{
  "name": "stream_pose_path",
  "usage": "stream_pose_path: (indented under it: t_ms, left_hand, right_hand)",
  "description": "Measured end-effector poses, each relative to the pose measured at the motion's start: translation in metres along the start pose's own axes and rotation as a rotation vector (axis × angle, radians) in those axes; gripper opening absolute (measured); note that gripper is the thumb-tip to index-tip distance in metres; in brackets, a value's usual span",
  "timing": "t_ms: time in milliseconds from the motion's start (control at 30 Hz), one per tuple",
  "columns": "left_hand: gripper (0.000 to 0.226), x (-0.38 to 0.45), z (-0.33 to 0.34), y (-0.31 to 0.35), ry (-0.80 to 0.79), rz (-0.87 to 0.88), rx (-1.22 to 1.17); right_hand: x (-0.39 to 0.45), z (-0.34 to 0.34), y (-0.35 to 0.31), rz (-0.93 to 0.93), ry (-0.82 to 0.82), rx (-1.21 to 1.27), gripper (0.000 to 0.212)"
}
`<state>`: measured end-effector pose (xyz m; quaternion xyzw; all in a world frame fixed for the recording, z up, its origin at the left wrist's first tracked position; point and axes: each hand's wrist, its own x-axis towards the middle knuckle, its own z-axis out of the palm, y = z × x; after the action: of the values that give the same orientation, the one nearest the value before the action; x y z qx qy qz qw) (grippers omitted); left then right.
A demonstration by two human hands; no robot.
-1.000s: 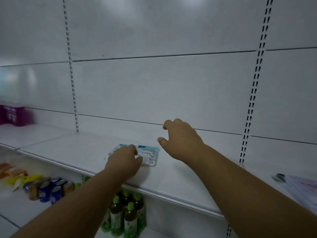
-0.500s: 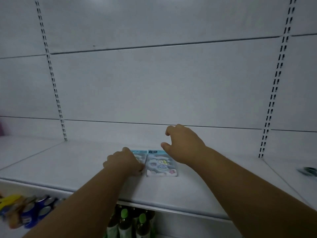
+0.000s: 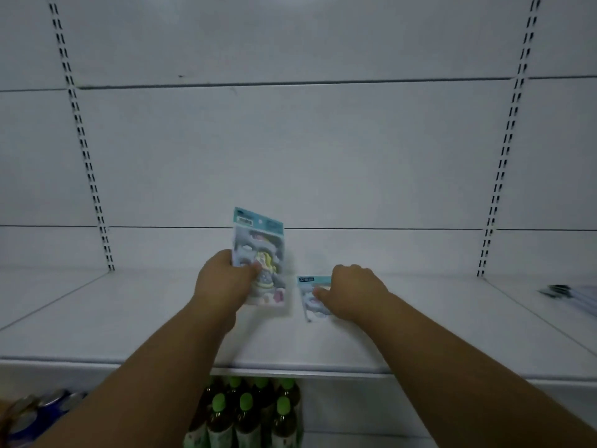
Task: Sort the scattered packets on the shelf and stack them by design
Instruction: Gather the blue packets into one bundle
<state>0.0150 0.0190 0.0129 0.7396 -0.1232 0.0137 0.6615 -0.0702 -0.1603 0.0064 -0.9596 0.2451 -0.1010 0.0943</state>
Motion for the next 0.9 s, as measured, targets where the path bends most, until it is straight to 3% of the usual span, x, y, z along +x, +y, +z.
stream_pose_path:
  t_ms: [100, 200, 333, 567, 733, 900]
  left_hand:
    - [0.011, -0.024, -0.016, 0.023, -0.069, 0.078, -0.229]
    - [0.017, -0.042, -0.028, 0.033, -0.141, 0.110, -0.294]
    - [0.019, -0.054, -0.037, 0.029, -0.180, 0.090, -0.325]
    - [0.022, -0.065, -0.020, 0.025, -0.204, 0.091, -0.343]
    - [0.021, -0.086, 0.042, 0.044, -0.351, 0.142, -0.410]
    - [0.024, -0.119, 0.143, 0.072, -0.550, 0.174, -0.460]
  right_hand:
    - [0.006, 0.013, -0.008, 0.080, -0.142, -0.055, 0.078]
    - [0.019, 0.023, -0.014, 0.118, -0.189, -0.068, 0.081]
    - [0.007, 0.014, -0.024, 0.204, -0.073, 0.128, 0.074]
    - [-0.011, 0.003, -0.003, 0.123, 0.286, 0.565, 0.030]
    - [-0.047, -0.041, 0.061, 0.123, 0.466, 0.800, 0.012]
    - [-0.099, -0.093, 0.171, 0.266, 0.615, 0.858, 0.016]
